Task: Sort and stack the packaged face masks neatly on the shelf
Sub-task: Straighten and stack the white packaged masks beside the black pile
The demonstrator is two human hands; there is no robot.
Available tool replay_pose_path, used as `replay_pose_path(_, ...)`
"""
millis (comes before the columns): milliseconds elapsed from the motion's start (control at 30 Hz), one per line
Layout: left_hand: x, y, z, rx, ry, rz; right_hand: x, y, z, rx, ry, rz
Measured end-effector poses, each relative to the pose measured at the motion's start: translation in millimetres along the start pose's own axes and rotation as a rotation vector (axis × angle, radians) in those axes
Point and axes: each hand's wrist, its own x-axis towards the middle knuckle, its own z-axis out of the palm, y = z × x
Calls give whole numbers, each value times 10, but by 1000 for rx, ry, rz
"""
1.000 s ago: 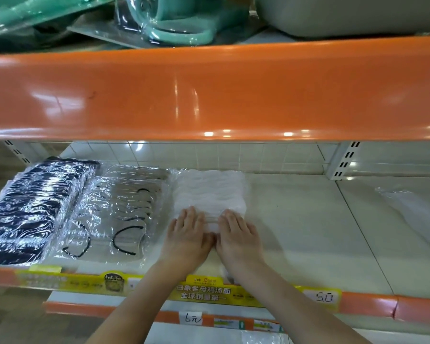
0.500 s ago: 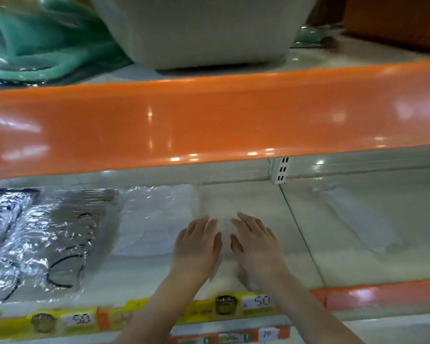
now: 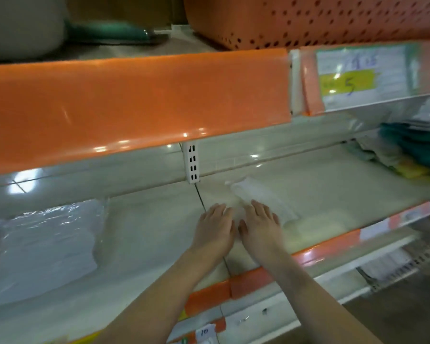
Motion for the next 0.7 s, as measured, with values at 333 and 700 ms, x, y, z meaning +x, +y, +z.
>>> replay_pose_path(333, 261, 251, 154, 54, -30, 59, 72, 324, 6, 6, -65, 121)
replay_pose_path(700, -67, 16, 40, 12, 105, -78, 52, 20, -121, -8, -66, -27)
